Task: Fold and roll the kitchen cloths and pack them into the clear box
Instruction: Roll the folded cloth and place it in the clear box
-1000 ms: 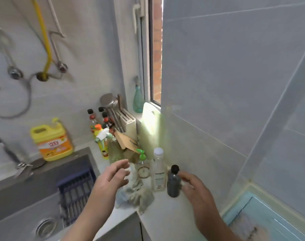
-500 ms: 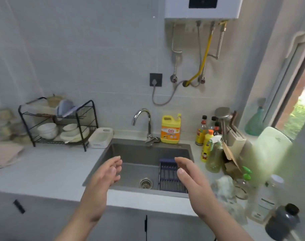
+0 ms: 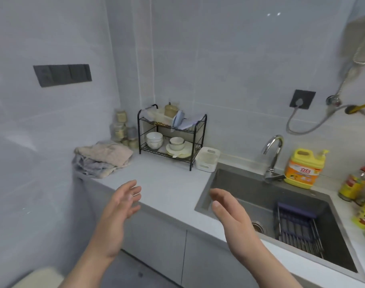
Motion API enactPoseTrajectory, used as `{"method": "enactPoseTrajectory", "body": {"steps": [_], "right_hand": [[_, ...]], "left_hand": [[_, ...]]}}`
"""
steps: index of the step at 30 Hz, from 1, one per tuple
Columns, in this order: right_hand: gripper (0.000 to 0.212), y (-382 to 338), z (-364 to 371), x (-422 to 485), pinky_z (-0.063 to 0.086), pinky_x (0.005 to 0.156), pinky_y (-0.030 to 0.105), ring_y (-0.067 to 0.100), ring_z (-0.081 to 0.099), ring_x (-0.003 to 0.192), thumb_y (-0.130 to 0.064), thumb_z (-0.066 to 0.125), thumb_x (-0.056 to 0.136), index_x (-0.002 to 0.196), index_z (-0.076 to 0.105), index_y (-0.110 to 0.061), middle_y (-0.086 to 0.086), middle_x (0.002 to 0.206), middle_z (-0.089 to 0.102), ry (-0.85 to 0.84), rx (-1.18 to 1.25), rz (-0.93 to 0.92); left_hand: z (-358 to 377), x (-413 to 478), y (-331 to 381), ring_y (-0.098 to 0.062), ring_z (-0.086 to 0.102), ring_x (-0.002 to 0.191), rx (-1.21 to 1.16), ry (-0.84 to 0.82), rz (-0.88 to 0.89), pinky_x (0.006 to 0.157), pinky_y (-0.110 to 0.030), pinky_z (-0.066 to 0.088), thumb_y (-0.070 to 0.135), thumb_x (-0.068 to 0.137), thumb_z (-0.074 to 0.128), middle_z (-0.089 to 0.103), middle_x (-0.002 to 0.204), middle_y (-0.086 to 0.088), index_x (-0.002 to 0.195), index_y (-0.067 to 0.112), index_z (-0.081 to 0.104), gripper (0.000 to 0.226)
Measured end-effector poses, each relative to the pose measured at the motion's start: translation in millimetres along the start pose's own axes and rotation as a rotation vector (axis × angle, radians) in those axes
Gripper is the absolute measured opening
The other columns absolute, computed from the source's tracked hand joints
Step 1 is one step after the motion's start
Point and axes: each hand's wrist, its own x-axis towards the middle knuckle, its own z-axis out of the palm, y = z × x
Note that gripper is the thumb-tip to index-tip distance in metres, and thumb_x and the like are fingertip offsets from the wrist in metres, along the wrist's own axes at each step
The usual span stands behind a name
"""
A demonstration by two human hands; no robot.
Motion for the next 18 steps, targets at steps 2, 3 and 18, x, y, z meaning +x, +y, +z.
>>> {"method": "enactPoseTrajectory", "body": {"steps": [2, 3, 18], "right_hand": [[0.025, -2.3, 34.9, 7.2, 0.036, 0.090, 0.010, -0.023, 0.046, 0.108, -0.028, 0.050, 0.099, 0.121, 0.056, -0.037, -0.023, 0.127, 0.056, -0.022, 0.013, 0.012], [0.026, -3.6, 51.0, 10.2, 0.036, 0.090, 0.012, -0.024, 0.046, 0.108, -0.031, 0.050, 0.098, 0.122, 0.056, -0.038, -0.024, 0.127, 0.056, -0.034, 0.020, 0.021], [0.030, -0.2, 173.0, 121.3, 0.034, 0.100, 0.020, -0.013, 0.043, 0.122, -0.026, 0.047, 0.100, 0.128, 0.054, -0.034, -0.025, 0.129, 0.053, -0.148, 0.045, 0.080]], "left_hand": [[-32.1, 8.5, -2.1, -0.009, 0.061, 0.113, 0.007, 0.003, 0.001, 0.095, -0.035, 0.047, 0.073, 0.060, 0.063, 0.065, 0.120, 0.005, 0.117, 0.036, 0.058, 0.068], [-46.3, 11.8, -4.0, -0.008, 0.062, 0.112, 0.006, 0.015, -0.006, 0.094, -0.034, 0.047, 0.073, 0.059, 0.063, 0.065, 0.120, 0.006, 0.116, 0.036, 0.058, 0.068], [-137.2, 103.5, -36.4, -0.011, 0.062, 0.112, 0.016, 0.139, -0.059, 0.090, -0.031, 0.049, 0.065, 0.062, 0.056, 0.064, 0.119, 0.001, 0.114, 0.033, 0.057, 0.061]]}}
